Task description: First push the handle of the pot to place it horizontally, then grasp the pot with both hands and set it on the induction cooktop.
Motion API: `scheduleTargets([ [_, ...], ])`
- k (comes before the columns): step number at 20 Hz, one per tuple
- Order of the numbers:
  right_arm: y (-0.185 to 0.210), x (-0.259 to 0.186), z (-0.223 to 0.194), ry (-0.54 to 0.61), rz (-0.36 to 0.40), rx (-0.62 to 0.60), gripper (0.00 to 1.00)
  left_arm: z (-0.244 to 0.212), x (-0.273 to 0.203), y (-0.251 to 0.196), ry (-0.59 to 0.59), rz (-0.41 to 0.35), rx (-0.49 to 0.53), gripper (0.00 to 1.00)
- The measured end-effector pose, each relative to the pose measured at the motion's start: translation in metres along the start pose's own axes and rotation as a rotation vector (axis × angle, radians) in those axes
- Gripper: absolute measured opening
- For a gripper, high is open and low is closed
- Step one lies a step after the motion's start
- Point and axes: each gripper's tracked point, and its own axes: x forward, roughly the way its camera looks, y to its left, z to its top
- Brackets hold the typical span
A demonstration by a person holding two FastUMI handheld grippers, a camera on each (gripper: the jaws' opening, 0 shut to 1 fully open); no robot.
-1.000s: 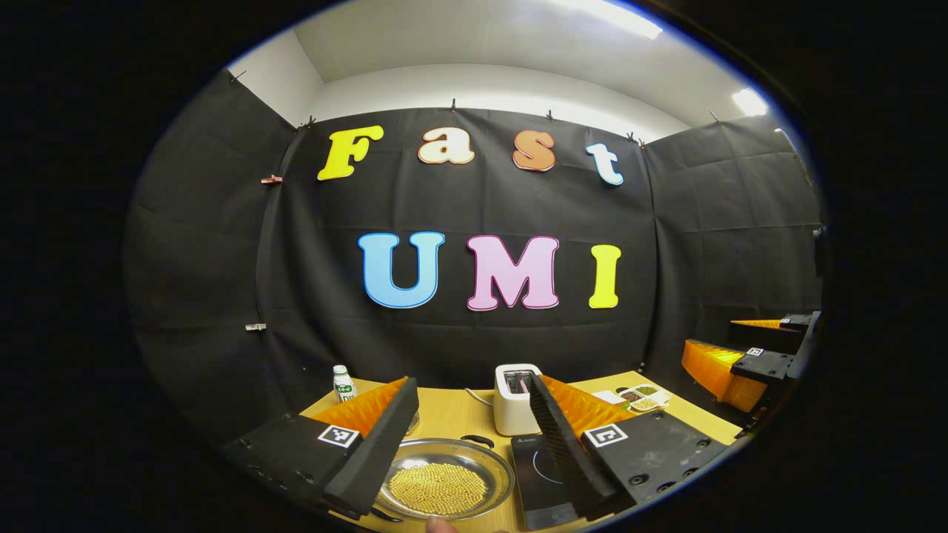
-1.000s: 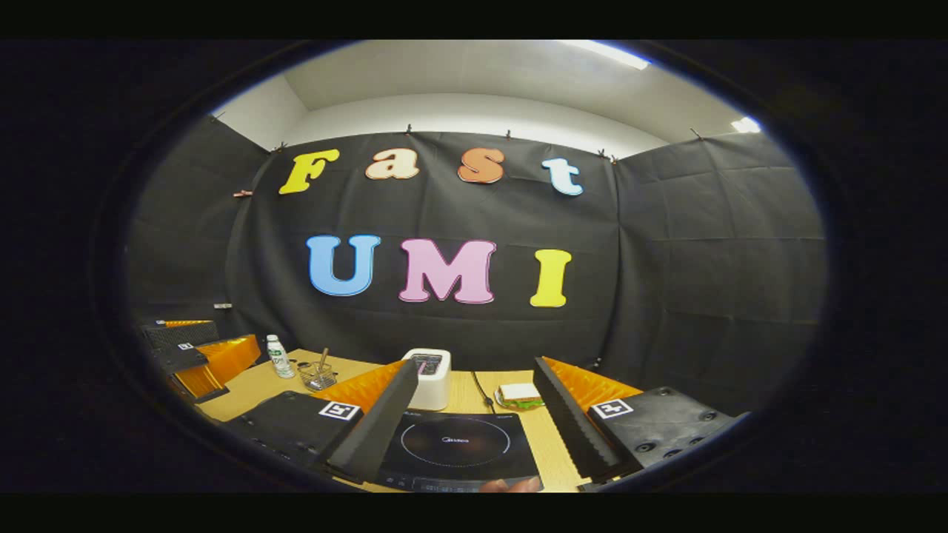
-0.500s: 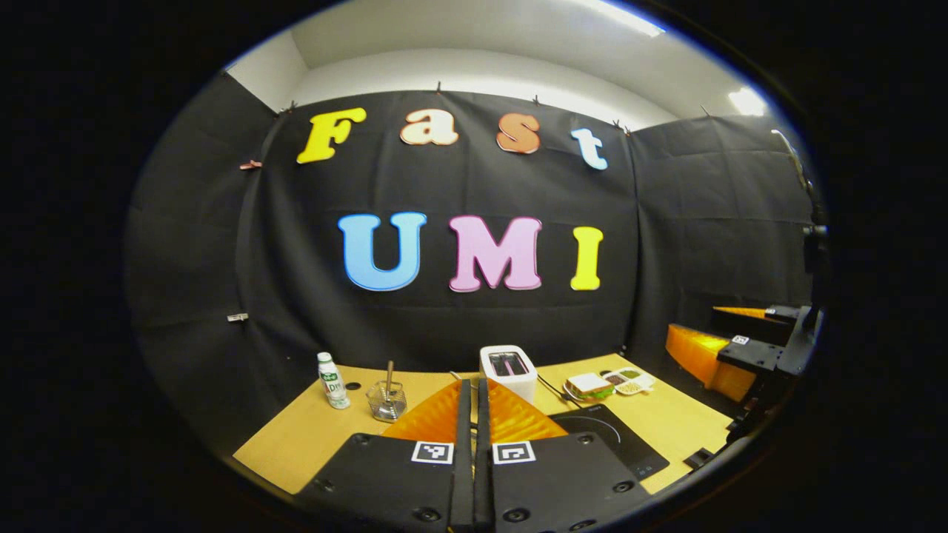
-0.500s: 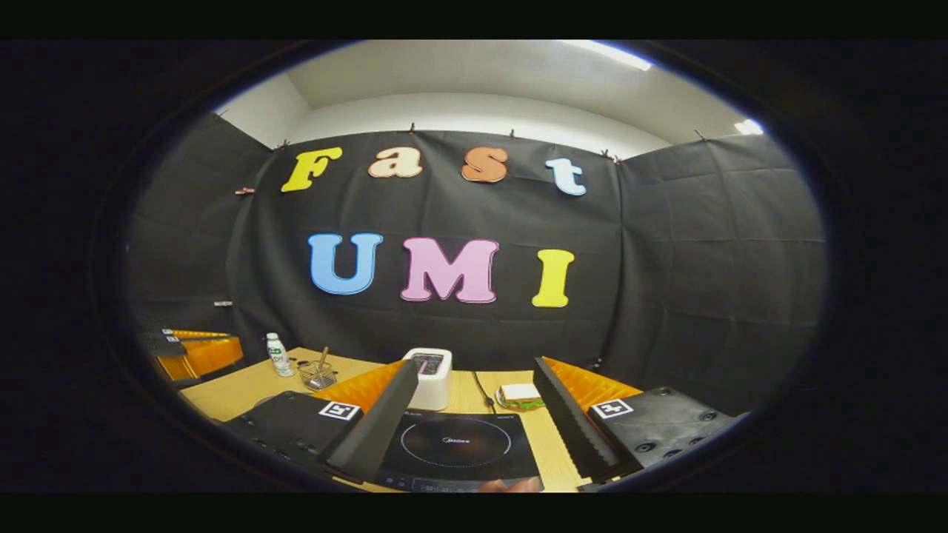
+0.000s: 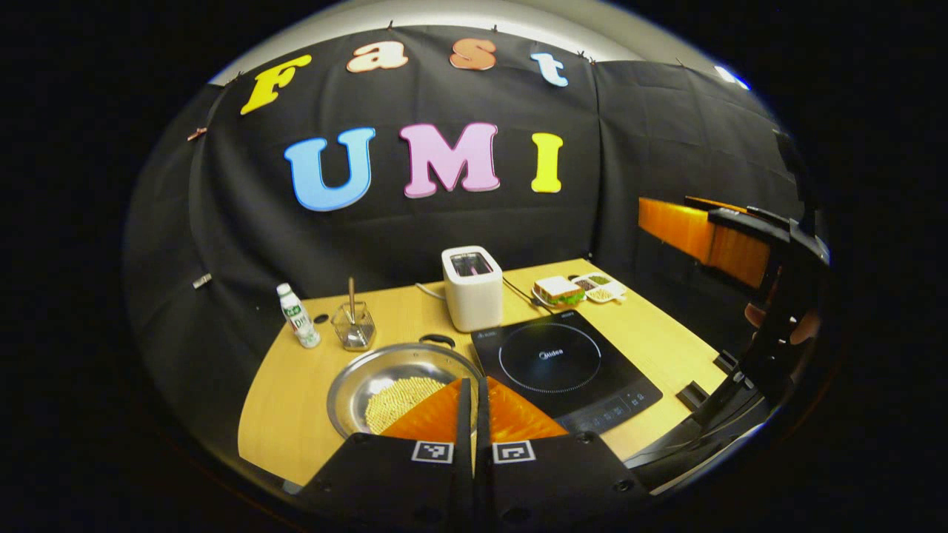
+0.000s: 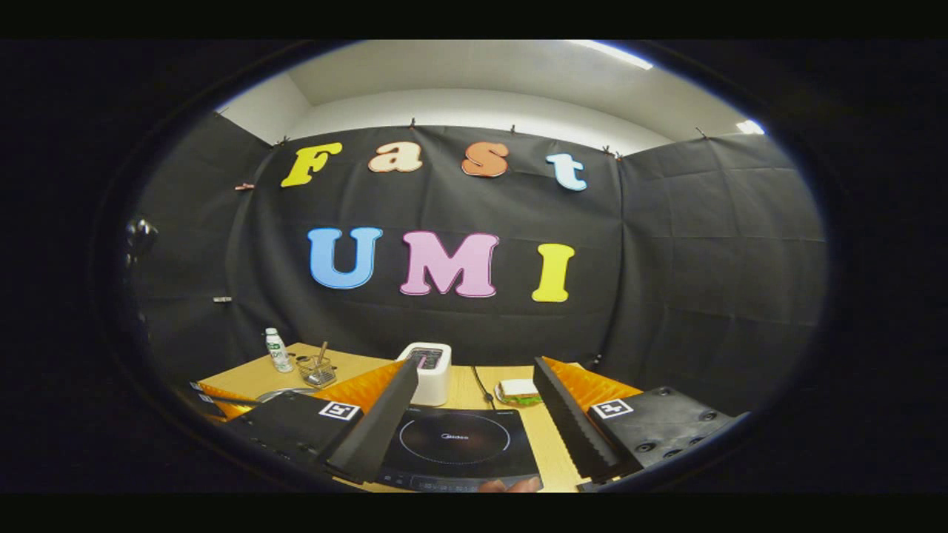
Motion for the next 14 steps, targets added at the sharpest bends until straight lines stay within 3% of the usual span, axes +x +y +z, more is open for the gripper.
scheduleTargets([
  [8,-0.007,-0.003,-0.013,0.035,-0.007,-0.006,0.97,-0.110,0.010,0.006,0.378,-0.110,-0.135,0.05],
  [14,-0.014,-0.003,-0.017,0.045,-0.023,-0.009,0.97,-0.147,0.021,0.033,0.503,-0.115,-0.223,0.05],
])
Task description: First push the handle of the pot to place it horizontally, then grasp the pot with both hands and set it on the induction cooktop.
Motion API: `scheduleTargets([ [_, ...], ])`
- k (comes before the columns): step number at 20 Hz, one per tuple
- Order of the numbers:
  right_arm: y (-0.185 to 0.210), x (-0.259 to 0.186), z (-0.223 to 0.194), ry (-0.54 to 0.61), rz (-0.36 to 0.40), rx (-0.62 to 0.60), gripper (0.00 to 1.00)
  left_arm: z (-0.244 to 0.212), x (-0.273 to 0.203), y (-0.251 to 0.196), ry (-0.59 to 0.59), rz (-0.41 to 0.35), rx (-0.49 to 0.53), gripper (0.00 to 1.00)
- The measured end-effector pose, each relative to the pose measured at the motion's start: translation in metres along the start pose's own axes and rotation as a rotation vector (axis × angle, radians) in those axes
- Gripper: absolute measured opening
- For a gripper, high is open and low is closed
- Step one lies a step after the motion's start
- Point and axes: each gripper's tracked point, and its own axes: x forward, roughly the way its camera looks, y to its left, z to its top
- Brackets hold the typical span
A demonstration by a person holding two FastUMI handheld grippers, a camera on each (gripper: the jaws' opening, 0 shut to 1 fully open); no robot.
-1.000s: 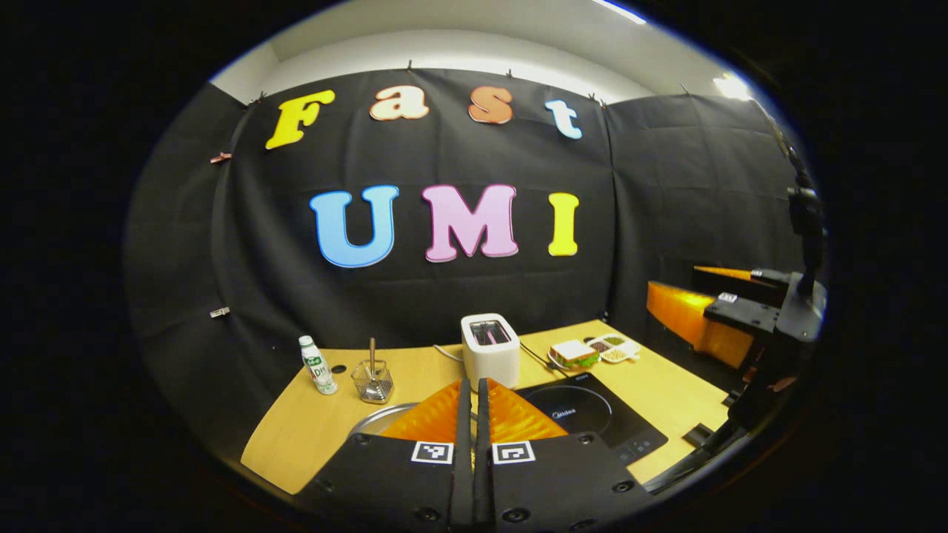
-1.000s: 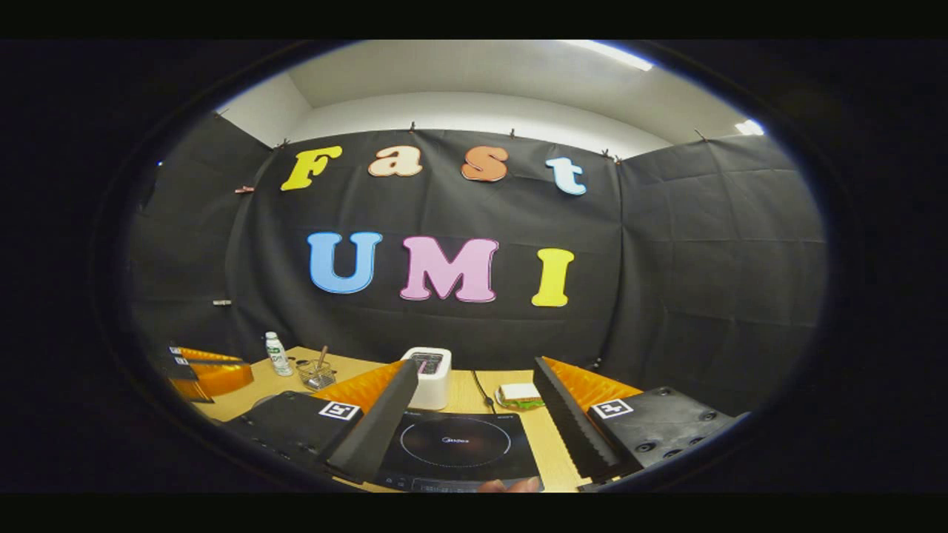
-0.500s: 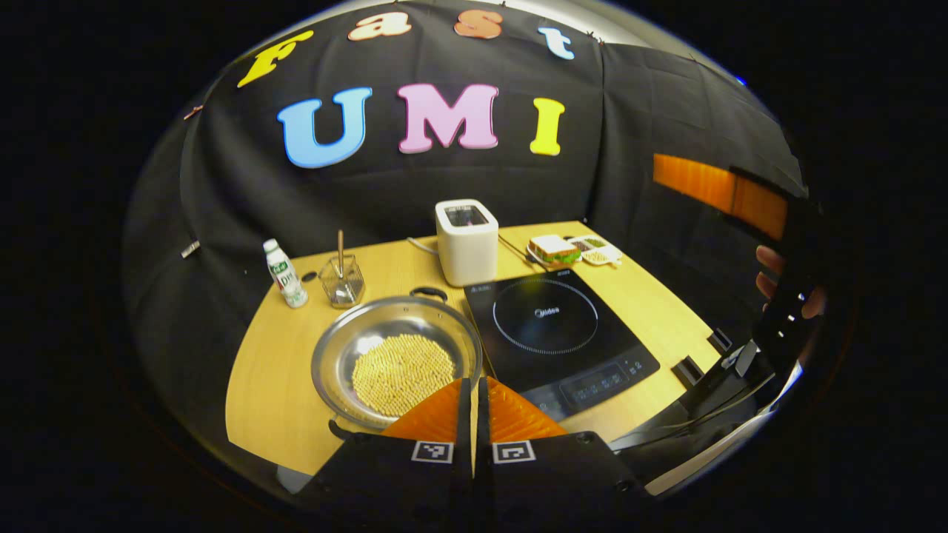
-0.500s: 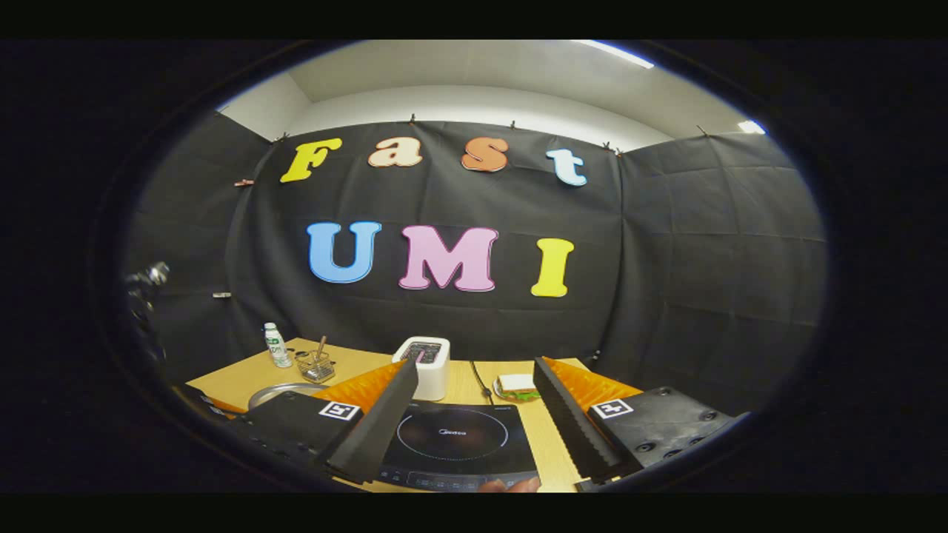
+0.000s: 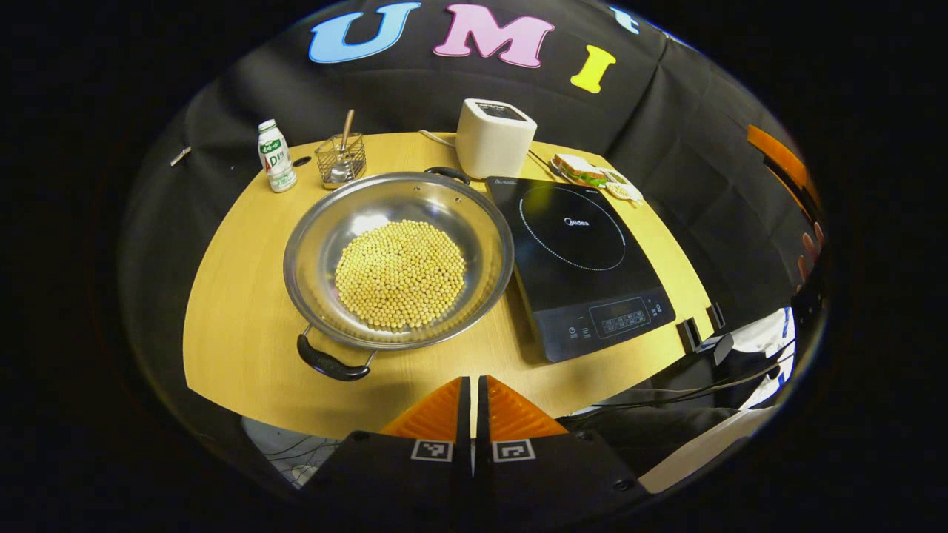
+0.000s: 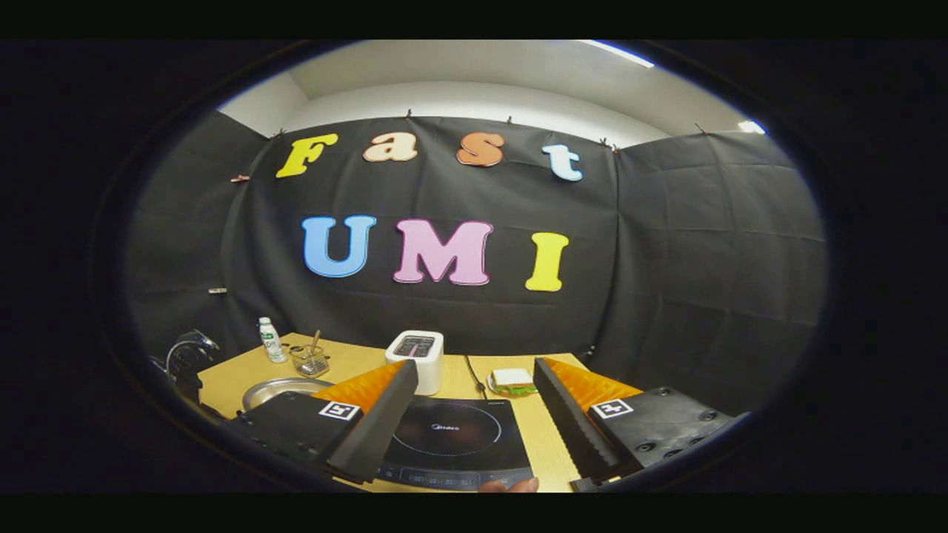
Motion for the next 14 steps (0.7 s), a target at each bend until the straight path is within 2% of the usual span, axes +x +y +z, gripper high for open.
scheduleTargets([
  [4,-0.006,-0.003,-0.001,0.003,-0.011,0.001,0.97,-0.015,0.018,0.019,0.109,-0.023,-0.015,0.05],
  [7,-0.014,-0.004,-0.002,0.005,-0.028,0.001,0.97,-0.026,0.031,0.040,0.203,0.002,-0.049,0.05],
  [14,-0.028,-0.006,-0.007,0.023,-0.064,0.001,0.97,-0.010,0.040,0.066,0.191,0.050,-0.030,0.05],
])
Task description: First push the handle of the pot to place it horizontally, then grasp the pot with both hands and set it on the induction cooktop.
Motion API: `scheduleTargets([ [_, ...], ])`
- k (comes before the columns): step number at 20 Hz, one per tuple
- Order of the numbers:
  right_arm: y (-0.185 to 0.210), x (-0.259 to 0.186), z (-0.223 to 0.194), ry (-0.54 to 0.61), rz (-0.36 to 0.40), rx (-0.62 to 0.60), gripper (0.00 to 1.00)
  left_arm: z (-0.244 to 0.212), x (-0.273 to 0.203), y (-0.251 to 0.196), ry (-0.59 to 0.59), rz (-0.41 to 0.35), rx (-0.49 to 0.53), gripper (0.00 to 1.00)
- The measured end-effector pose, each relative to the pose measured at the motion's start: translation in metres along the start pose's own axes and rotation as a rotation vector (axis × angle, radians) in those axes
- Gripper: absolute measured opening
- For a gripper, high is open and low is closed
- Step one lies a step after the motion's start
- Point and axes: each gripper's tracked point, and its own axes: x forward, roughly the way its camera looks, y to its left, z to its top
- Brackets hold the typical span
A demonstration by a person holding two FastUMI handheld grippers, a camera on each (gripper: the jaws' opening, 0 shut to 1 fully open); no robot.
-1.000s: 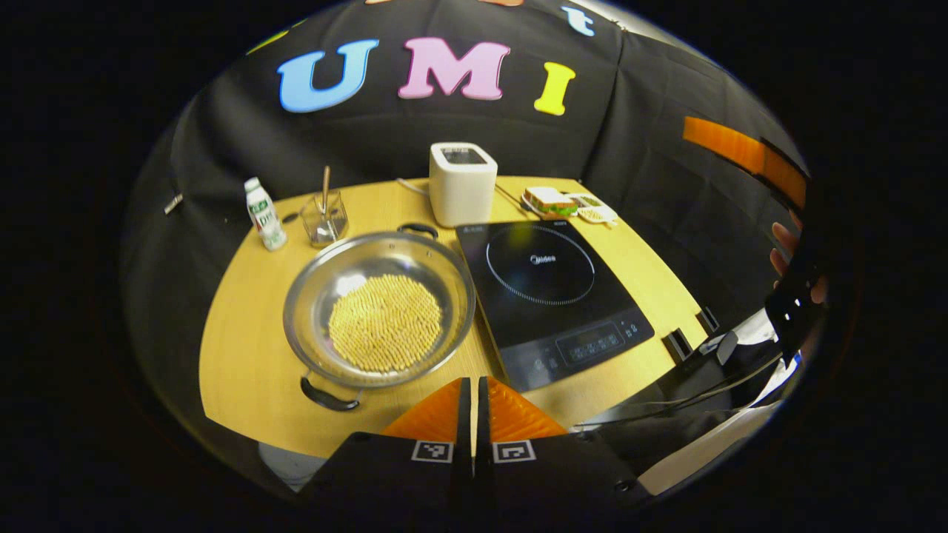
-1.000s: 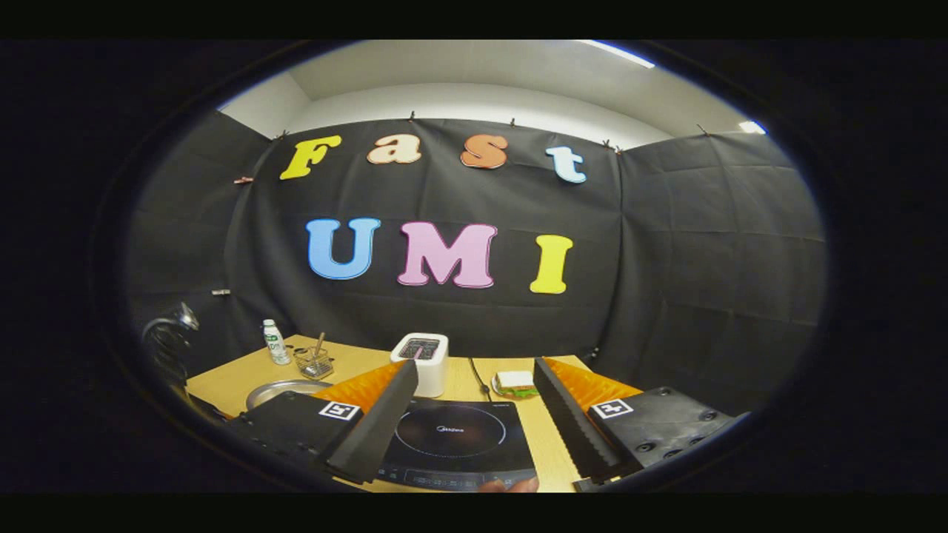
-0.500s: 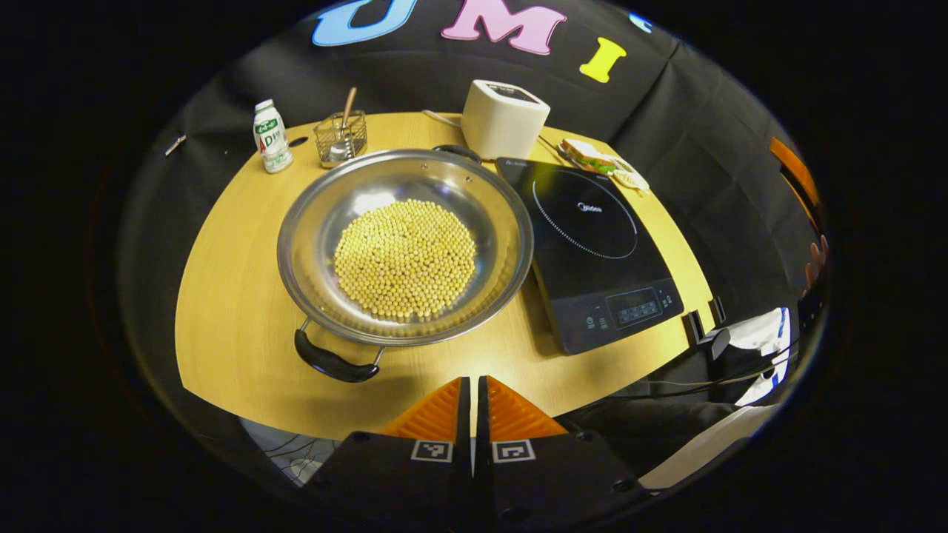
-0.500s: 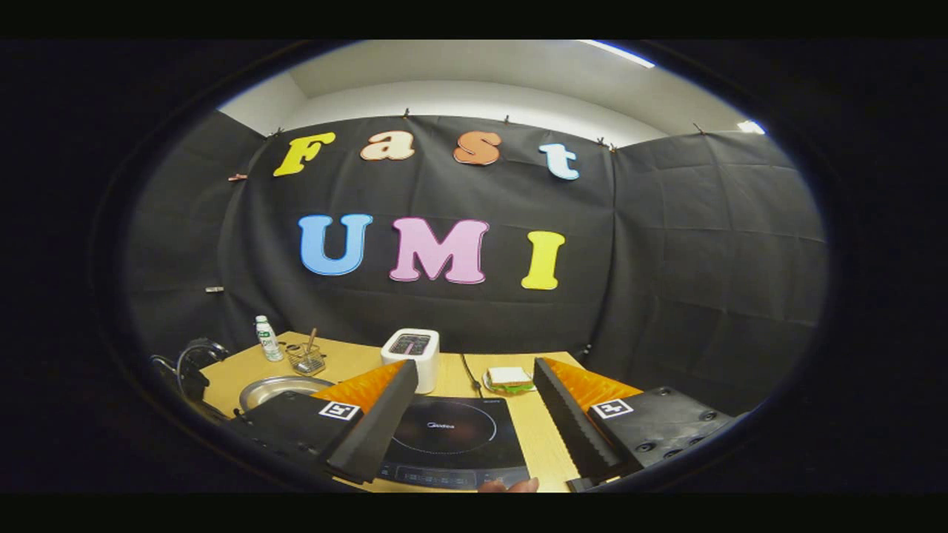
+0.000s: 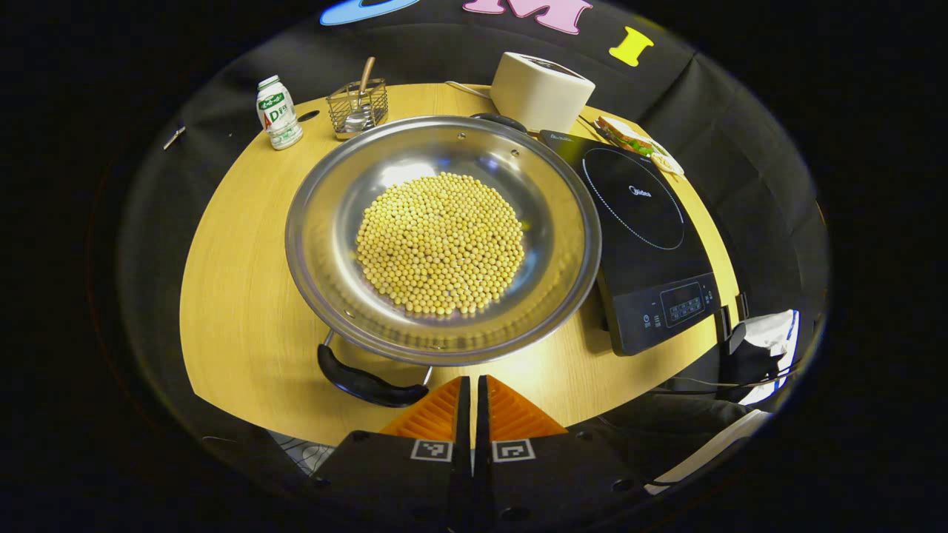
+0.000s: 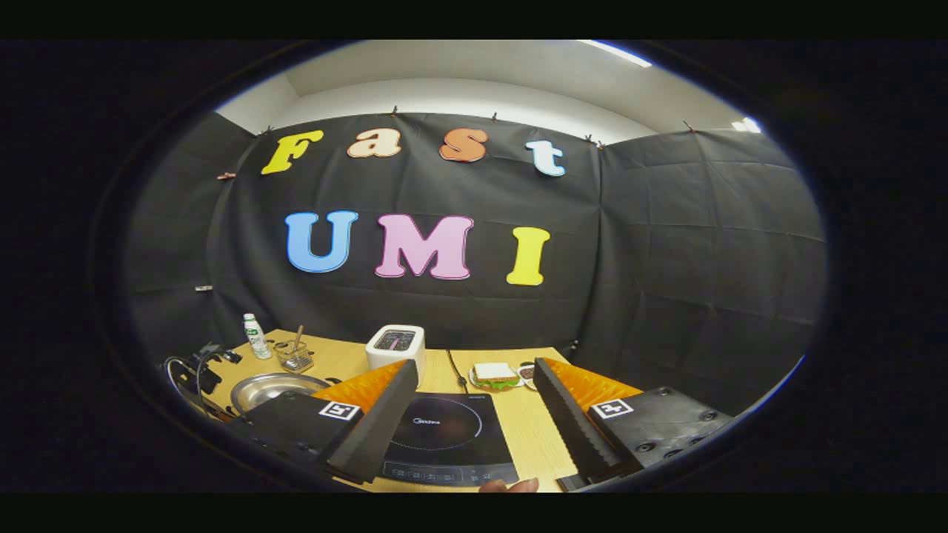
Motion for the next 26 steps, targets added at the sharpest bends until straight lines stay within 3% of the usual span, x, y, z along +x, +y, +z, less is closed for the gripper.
scheduleTargets([
  [10,-0.003,0.002,-0.008,0.018,-0.014,0.019,0.97,0.001,0.000,0.039,-0.003,0.049,-0.052,0.05],
  [26,0.001,0.013,-0.011,0.035,-0.027,0.009,0.97,0.027,-0.002,0.157,-0.051,0.184,-0.265,0.05],
])
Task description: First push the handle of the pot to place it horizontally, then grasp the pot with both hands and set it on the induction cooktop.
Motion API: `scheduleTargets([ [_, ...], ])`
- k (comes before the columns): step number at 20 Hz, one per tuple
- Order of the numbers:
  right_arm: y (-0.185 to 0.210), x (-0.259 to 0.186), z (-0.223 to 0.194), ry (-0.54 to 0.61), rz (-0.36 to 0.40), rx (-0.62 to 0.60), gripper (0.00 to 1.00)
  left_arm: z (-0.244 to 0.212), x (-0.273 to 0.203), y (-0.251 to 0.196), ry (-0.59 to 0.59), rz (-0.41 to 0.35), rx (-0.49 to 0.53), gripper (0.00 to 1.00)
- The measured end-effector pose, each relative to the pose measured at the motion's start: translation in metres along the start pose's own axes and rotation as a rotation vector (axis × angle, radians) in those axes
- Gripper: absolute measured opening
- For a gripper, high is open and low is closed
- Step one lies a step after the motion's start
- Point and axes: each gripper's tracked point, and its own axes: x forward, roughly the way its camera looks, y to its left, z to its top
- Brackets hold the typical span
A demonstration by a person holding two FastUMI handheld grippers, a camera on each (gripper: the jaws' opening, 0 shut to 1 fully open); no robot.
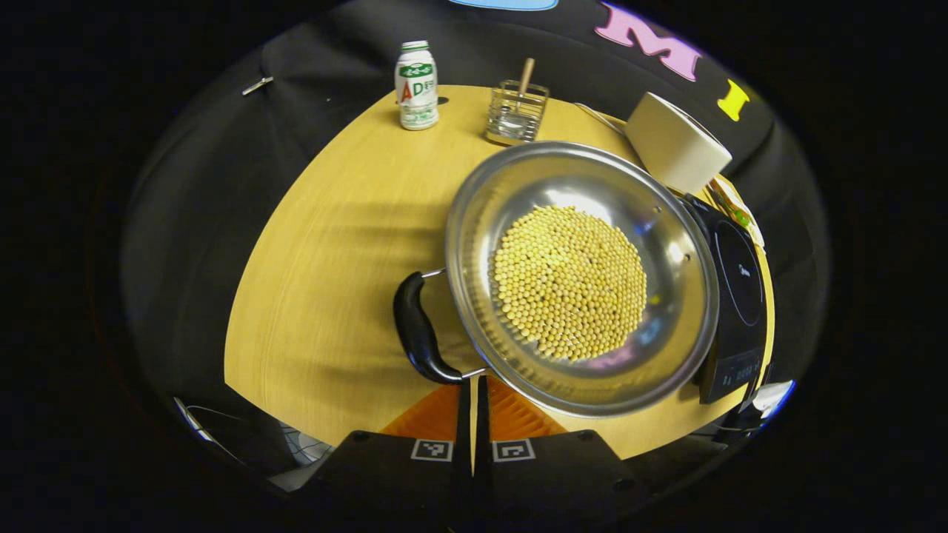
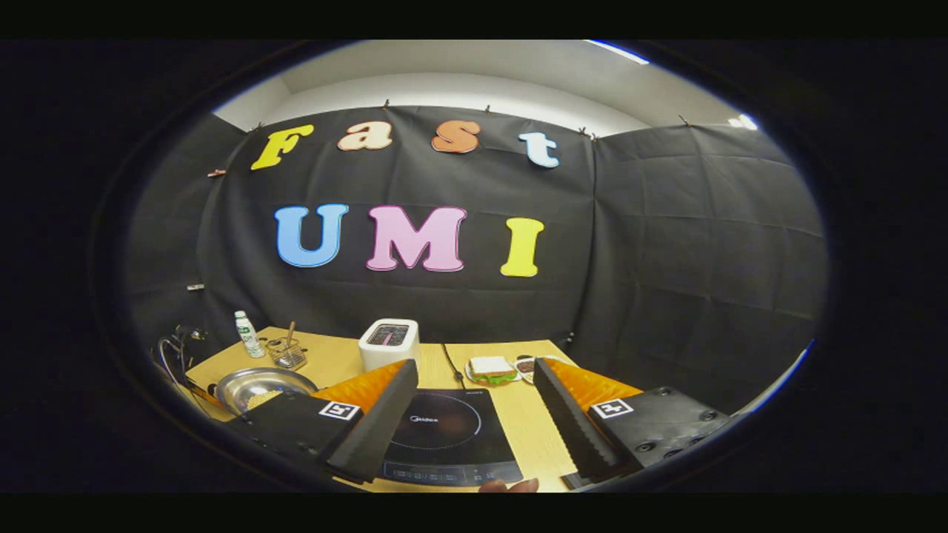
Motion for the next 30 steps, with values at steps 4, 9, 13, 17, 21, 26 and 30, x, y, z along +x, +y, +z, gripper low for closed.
scheduleTargets([
  [4,0.000,0.005,-0.002,0.007,-0.011,-0.001,0.97,0.020,0.010,0.020,-0.019,0.031,-0.033,0.05],
  [9,0.008,0.015,-0.008,0.026,-0.008,-0.013,0.97,0.051,0.022,0.039,-0.049,0.062,-0.039,0.05],
  [13,0.019,0.024,-0.012,0.041,0.002,-0.021,0.97,0.074,0.031,0.046,-0.065,0.084,-0.014,0.05],
  [17,0.029,0.034,-0.017,0.052,0.015,-0.030,0.97,0.088,0.041,0.051,-0.077,0.114,0.031,0.05],
  [21,0.043,0.045,-0.023,0.077,0.041,-0.030,0.97,0.084,0.034,0.053,-0.112,0.116,0.016,0.05],
  [26,0.072,0.053,-0.035,0.110,0.109,-0.037,0.97,0.068,0.007,0.060,-0.196,0.150,0.054,0.05],
  [30,0.103,0.059,-0.049,0.150,0.175,-0.057,0.98,0.066,-0.012,0.051,-0.265,0.104,0.098,0.05],
])
